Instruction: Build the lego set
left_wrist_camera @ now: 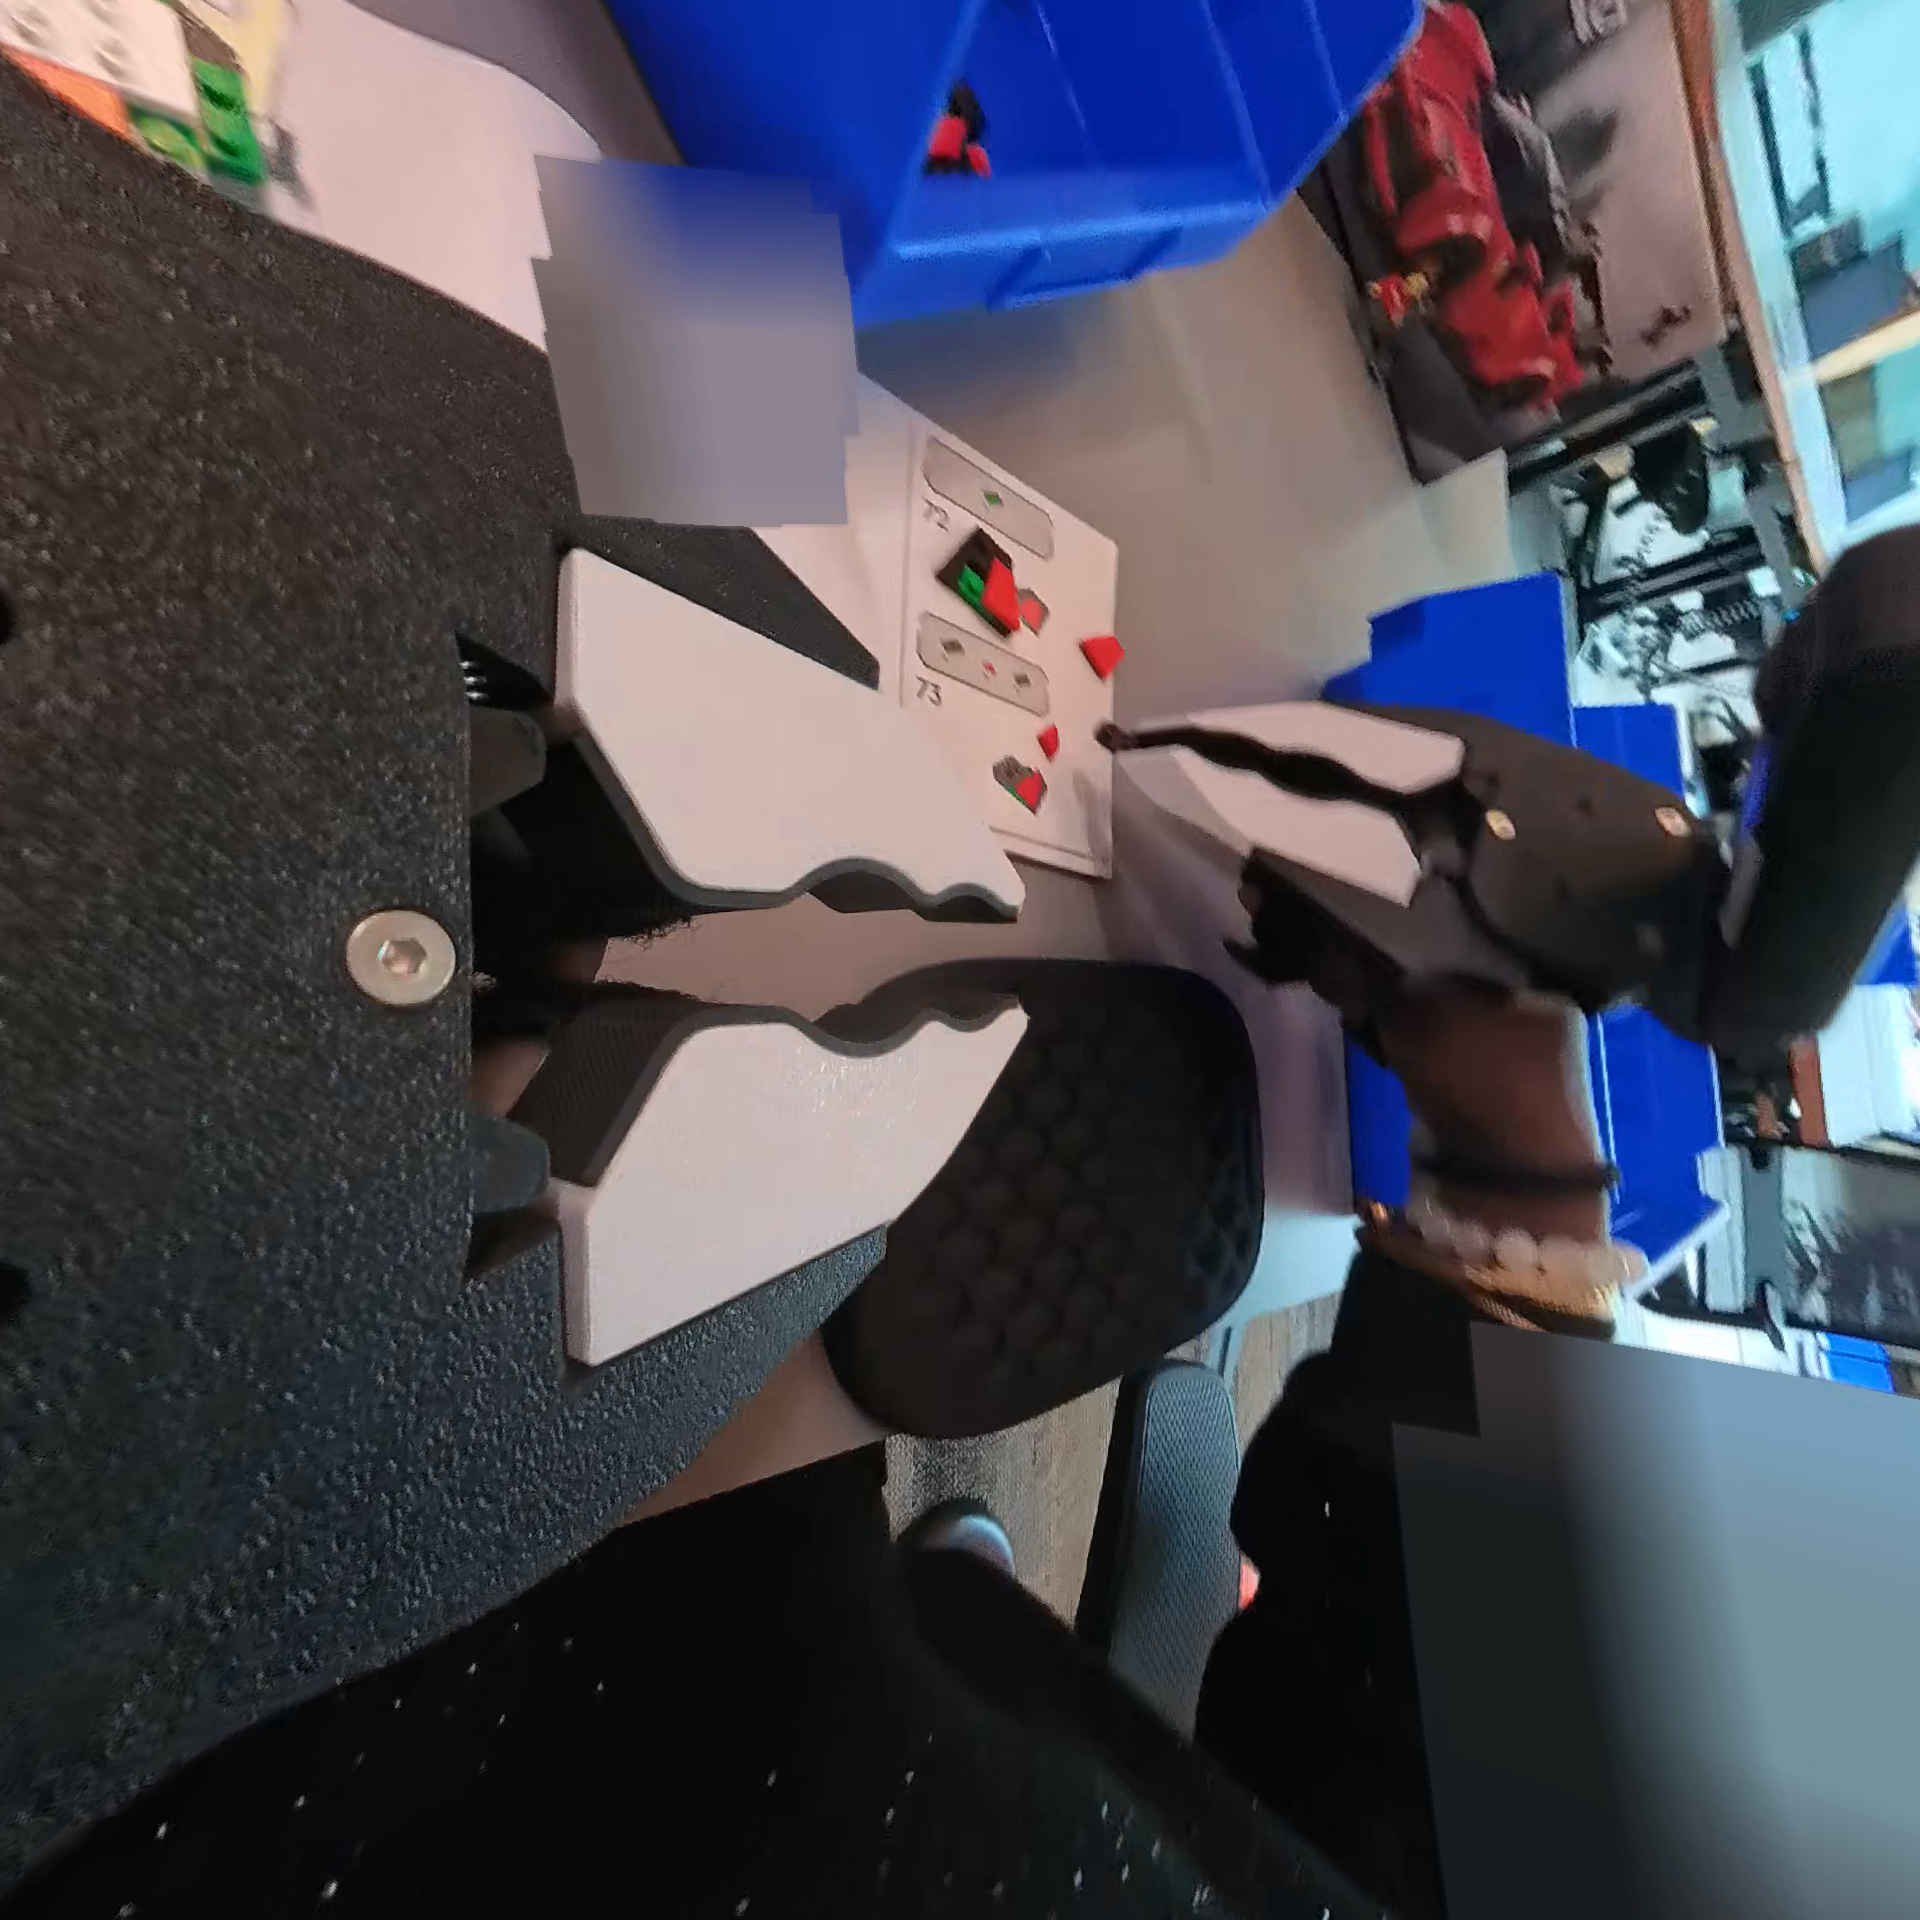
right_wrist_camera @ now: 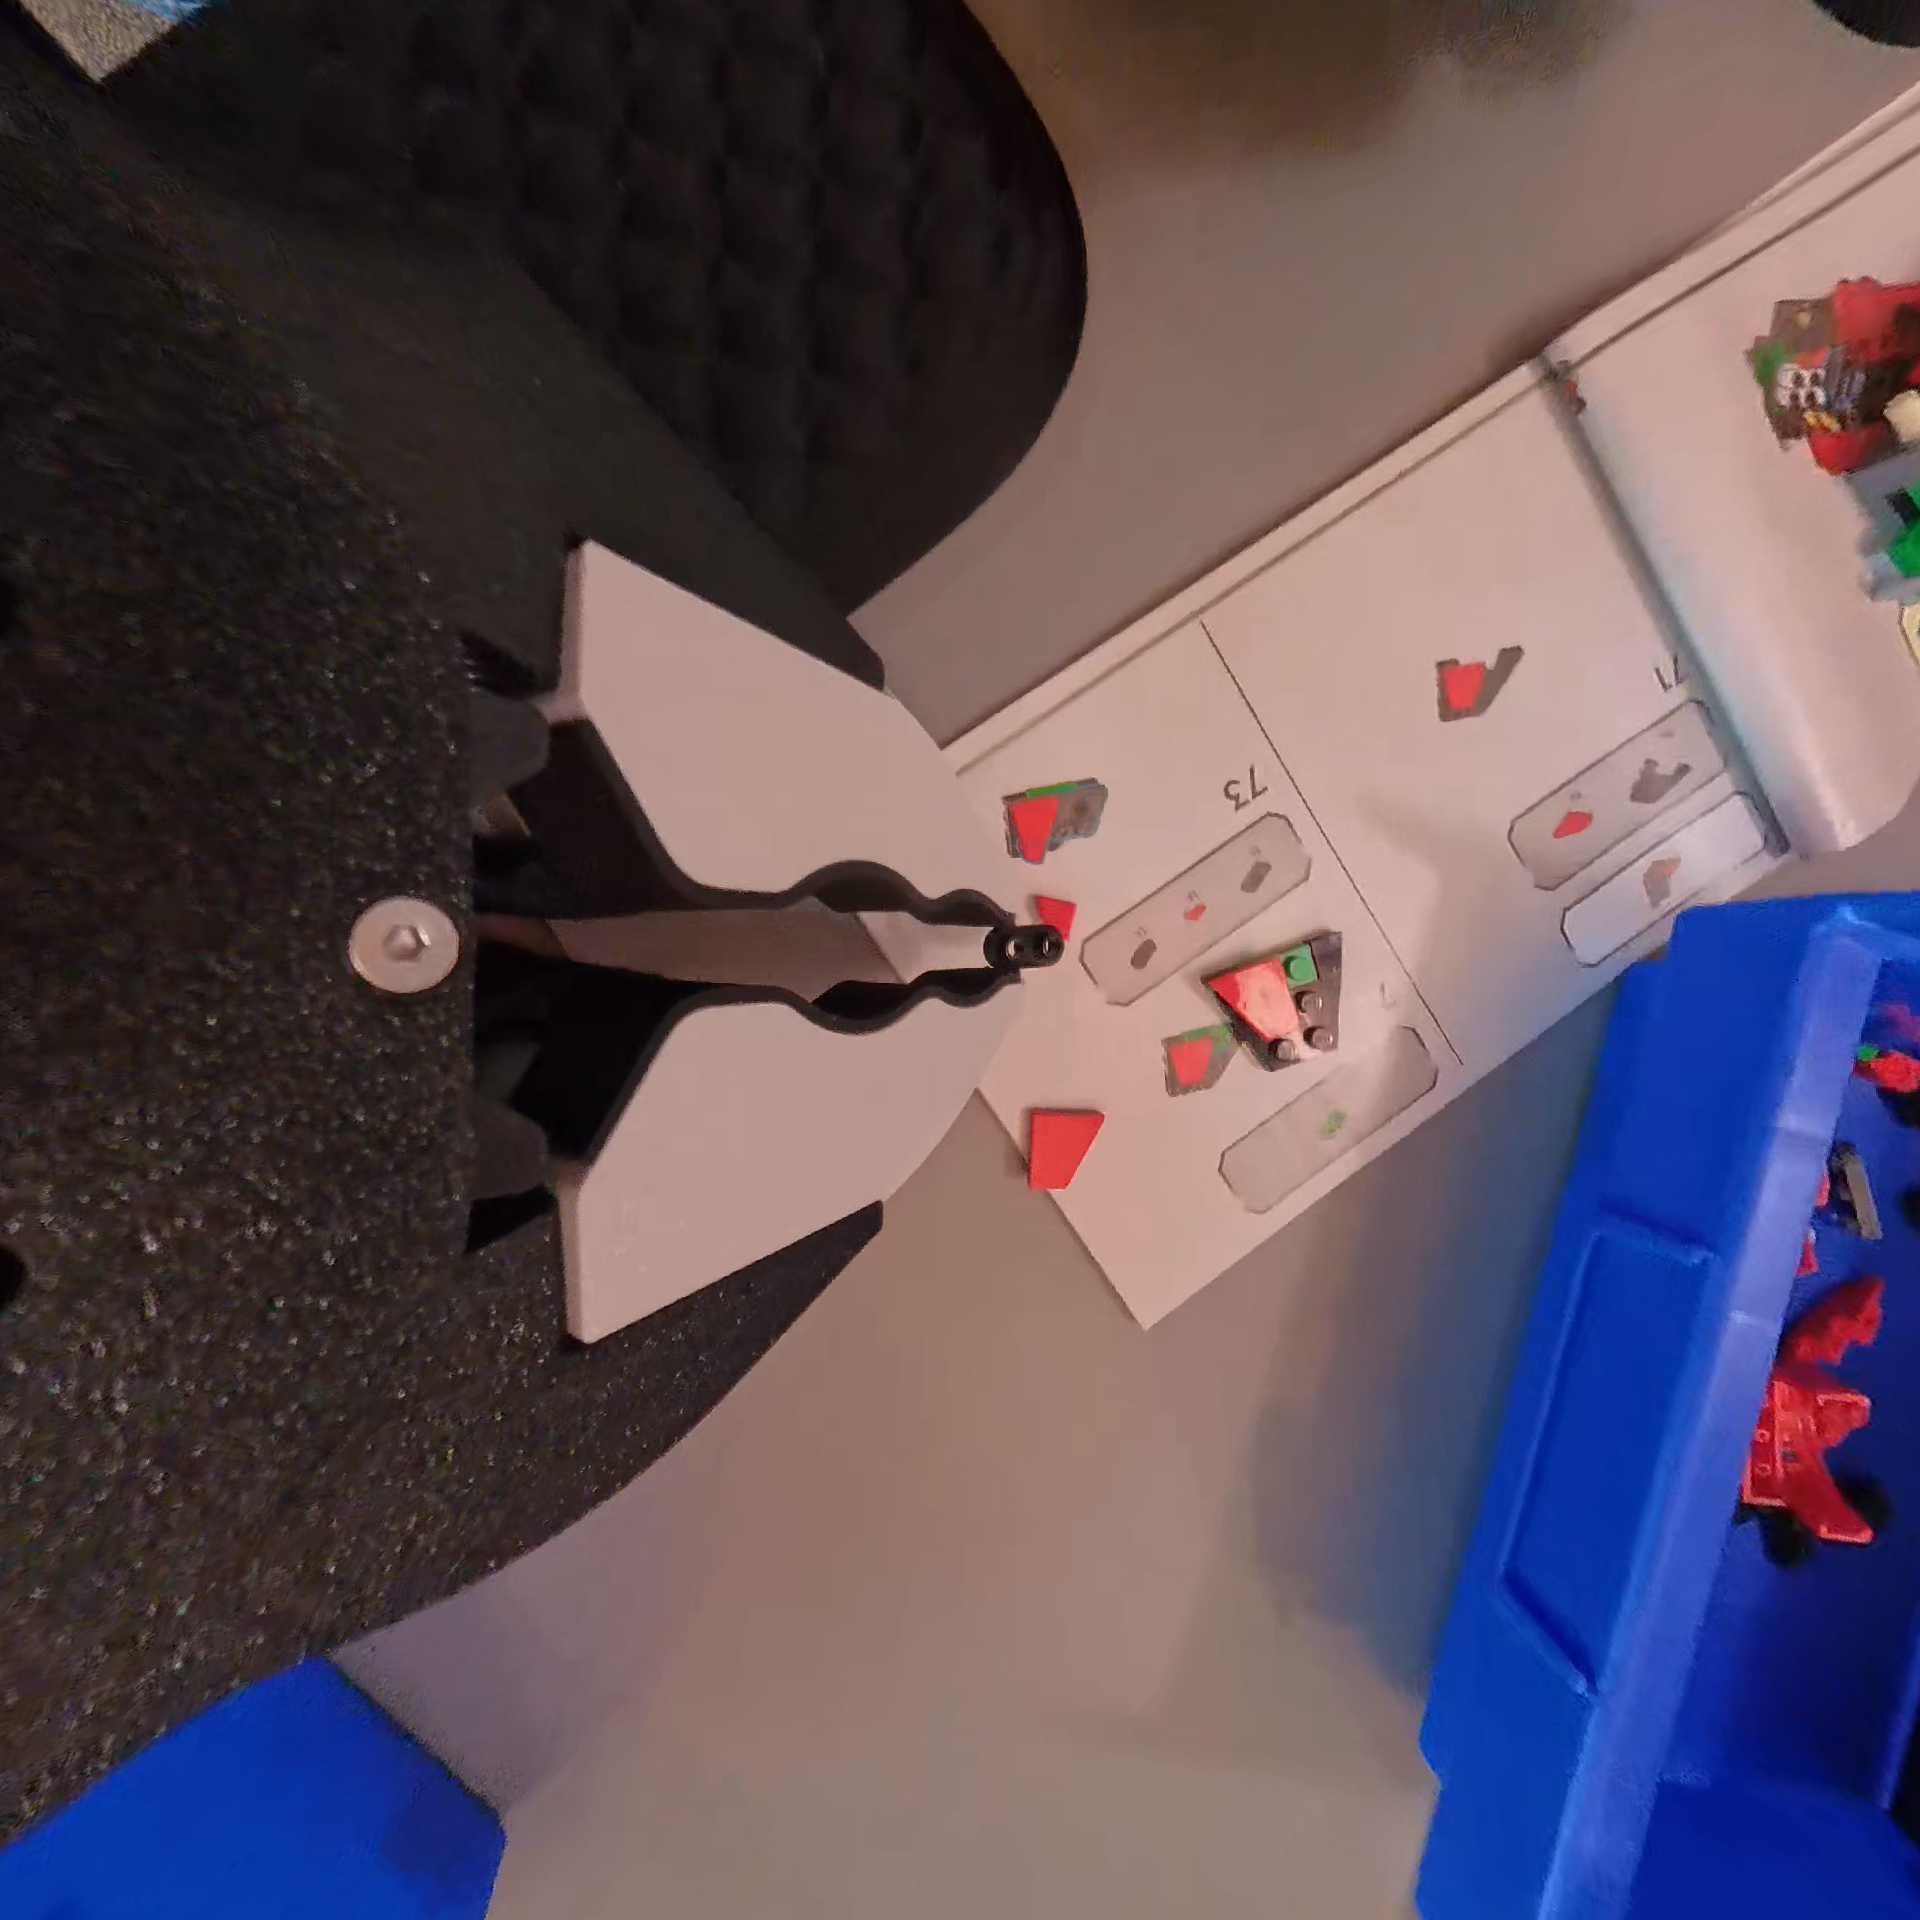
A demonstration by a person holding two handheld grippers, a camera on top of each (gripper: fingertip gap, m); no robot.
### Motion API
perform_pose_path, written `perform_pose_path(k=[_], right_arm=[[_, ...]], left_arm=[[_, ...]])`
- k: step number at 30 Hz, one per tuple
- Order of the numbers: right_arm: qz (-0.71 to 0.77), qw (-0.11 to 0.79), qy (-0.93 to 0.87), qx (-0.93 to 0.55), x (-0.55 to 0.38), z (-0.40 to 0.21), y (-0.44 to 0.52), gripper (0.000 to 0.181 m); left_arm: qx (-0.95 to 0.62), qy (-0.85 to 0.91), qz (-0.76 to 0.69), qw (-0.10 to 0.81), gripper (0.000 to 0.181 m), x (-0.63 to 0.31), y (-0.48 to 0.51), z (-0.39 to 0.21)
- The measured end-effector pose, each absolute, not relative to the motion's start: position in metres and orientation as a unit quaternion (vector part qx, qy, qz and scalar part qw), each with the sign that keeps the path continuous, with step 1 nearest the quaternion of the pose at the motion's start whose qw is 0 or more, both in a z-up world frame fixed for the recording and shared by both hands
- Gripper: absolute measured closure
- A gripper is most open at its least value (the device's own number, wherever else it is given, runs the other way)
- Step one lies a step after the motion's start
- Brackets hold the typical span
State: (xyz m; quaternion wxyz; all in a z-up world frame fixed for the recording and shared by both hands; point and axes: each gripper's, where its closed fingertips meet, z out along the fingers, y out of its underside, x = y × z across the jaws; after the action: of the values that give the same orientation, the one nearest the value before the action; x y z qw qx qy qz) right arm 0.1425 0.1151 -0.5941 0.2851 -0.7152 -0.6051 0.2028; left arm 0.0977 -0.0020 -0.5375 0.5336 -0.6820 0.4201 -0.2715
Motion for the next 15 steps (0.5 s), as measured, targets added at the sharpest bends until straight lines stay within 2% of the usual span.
perform_pose_path(k=[15], right_arm=[[0.191, 0.252, -0.614, -0.723, 0.142, -0.612, 0.123, 0.17]], left_arm=[[-0.672, 0.423, -0.303, 0.527, 0.17, 0.101, -0.005, -0.546]])
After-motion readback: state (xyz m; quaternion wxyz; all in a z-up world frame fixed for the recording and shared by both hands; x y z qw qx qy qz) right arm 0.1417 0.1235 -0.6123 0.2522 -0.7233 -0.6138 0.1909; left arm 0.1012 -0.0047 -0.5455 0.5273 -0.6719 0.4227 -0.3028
